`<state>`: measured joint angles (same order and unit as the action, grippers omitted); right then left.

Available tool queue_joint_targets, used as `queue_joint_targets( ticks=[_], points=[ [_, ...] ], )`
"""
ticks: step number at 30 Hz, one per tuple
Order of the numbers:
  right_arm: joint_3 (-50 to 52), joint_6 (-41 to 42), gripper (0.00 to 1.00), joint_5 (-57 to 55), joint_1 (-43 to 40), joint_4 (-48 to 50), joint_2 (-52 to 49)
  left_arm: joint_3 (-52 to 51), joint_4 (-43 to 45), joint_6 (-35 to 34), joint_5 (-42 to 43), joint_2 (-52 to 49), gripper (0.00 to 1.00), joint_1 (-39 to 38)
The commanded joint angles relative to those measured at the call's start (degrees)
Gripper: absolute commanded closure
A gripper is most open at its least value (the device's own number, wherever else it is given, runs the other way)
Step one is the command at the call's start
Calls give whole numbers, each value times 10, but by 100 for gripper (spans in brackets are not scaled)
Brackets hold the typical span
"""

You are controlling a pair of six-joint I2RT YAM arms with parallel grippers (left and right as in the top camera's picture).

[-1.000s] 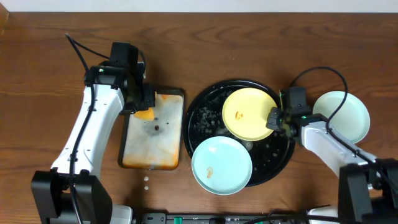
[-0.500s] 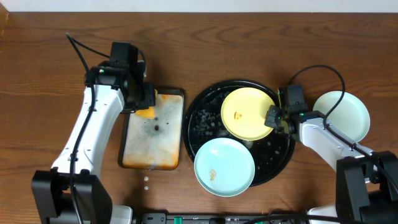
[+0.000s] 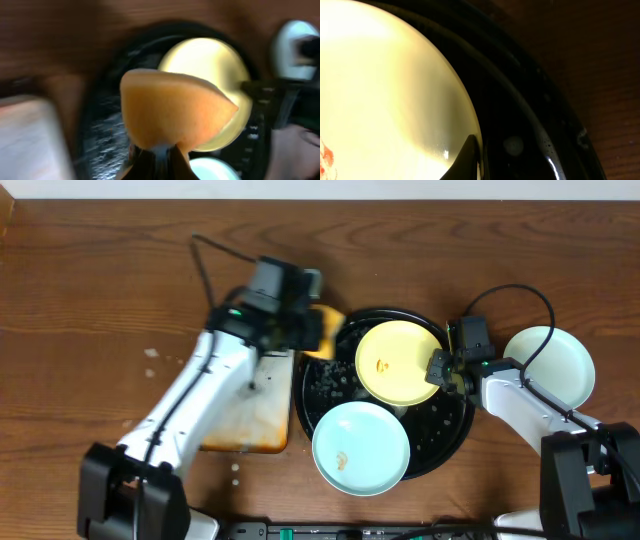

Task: Clean dirty plates on tray and stack at the side
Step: 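Scrub the yellow plate with the orange sponge in the left gripper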

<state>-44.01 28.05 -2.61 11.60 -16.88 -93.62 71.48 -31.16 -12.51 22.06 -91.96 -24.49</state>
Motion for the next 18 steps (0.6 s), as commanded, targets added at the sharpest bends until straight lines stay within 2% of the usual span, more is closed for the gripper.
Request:
queue_joint_targets(
  ticks=[1, 10, 18],
  points=[
    [18, 6, 99, -14, 11, -16, -30, 2, 31, -61, -30, -25, 92, -64],
    [18, 6, 99, -14, 11, -20, -30, 2, 158, -141, -2, -139, 92, -161],
    [18, 6, 99, -14, 11, -21, -30, 2, 210, -196, -7, -204, 92, -178]
  ],
)
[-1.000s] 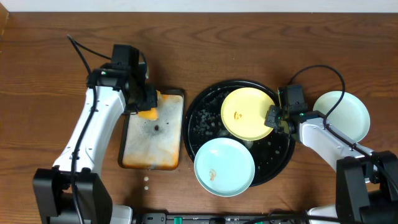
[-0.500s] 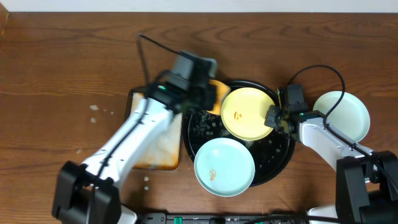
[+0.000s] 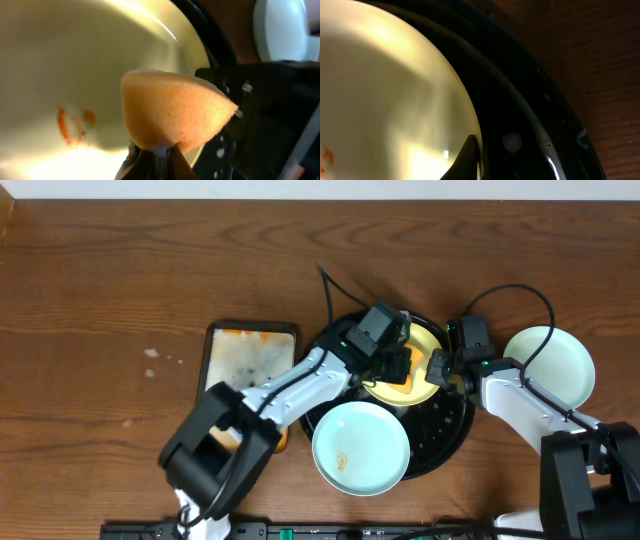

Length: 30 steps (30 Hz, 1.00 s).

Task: Clean dirty plates on tray and stack at the side
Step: 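Scrub the yellow plate with the orange sponge in the left gripper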

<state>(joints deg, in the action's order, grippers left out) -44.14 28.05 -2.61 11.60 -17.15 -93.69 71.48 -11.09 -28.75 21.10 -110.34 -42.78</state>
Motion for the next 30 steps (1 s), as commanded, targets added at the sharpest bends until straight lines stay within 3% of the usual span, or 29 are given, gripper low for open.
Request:
queue_joint_targets(
  ticks=[1, 6, 10, 24, 30],
  points=[
    [19, 6, 99, -14, 11, -18, -30, 2, 12, -35, -2, -28, 92, 5],
    [19, 6, 99, -14, 11, -19, -30, 2, 19, -41, -37, -65, 92, 6],
    [19, 6, 99, -14, 11, -21, -30, 2, 13, 0, -90, -89, 92, 6],
    [19, 6, 99, -15, 11, -32, -30, 16, -73, 88, -284, -96, 92, 6],
    [19, 6, 99, -15, 11, -35, -30, 71, -151, 89, -371, -96, 92, 4]
  ],
)
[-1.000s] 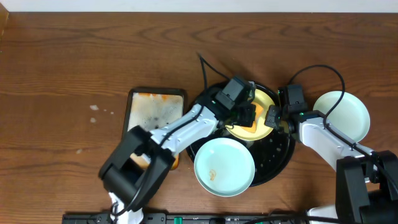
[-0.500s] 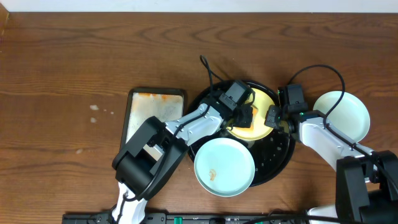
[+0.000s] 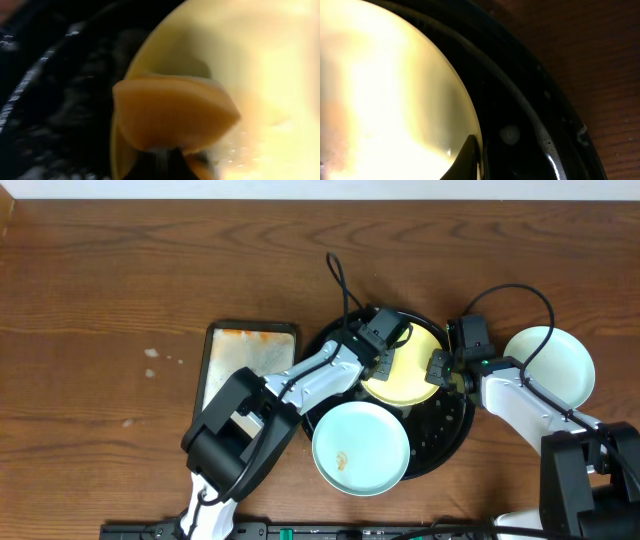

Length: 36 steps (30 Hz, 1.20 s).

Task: Clean dirty plates on tray and stack at the side
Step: 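Scrub the yellow plate with the orange sponge in the left gripper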

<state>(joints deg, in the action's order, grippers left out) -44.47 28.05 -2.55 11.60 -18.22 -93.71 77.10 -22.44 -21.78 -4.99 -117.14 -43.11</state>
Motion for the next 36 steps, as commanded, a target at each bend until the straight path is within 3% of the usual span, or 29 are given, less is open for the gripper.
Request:
queue_joint_targets(
  ticks=[1, 9, 16, 24, 29, 32, 36],
  points=[
    [23, 6, 99, -15, 11, -24, -30, 27, -51, 19, -116, -28, 92, 8],
    [23, 6, 99, -18, 11, -24, -30, 147, -190, 6, -180, -27, 92, 9],
    [21, -26, 99, -20, 11, -21, -29, 160, -255, -33, -181, -4, 92, 38],
    [7, -106, 99, -15, 12, -39, 7, 159, -300, -31, -47, 87, 92, 117],
    [7, -110, 99, -15, 11, -42, 43, 159, -272, 69, 150, 114, 92, 145],
    [7, -110, 99, -17, 11, -50, 45, 143, -257, 75, 158, 107, 92, 131],
    [7, -123, 99, -20, 12, -51, 45, 91, -172, 83, 160, 97, 92, 95]
  ],
)
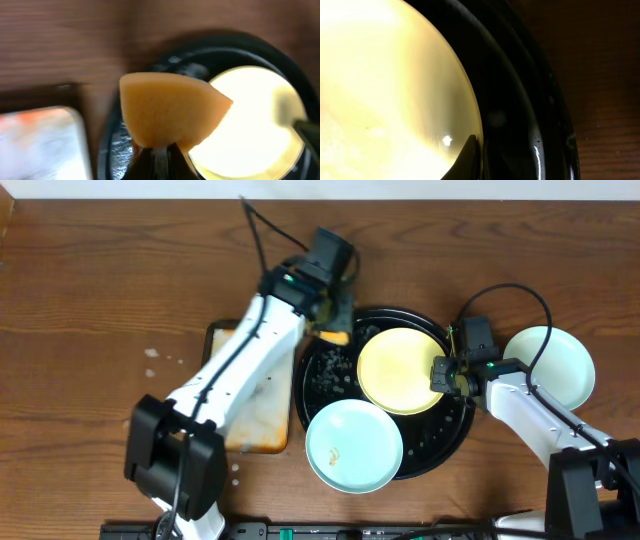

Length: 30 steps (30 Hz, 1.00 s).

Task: Clean dirty plates on tray and stack at the side
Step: 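Scrub the yellow plate with the orange sponge in the left gripper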

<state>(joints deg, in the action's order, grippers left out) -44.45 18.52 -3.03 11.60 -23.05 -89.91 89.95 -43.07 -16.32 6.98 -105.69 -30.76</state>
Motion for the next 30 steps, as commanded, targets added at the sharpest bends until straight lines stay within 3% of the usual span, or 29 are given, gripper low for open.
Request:
queue_joint_targets(
  ticks=[1, 7, 15, 24, 30],
  points=[
    [6, -30, 99, -15, 12, -3, 7, -52, 59, 33, 39, -18, 92, -39],
    [6, -29, 99, -15, 12, -4, 7, -129, 186, 34, 37, -23, 92, -76],
    [6, -29, 99, -15, 12, -4, 7, -182, 291, 37, -40, -73, 92, -102],
    [6, -29, 99, -15, 12, -6, 7, -182, 267, 69, -227, -82, 92, -102],
    [6, -29, 99, -15, 11, -8, 7, -181, 263, 69, -234, -32, 92, -102]
  ],
)
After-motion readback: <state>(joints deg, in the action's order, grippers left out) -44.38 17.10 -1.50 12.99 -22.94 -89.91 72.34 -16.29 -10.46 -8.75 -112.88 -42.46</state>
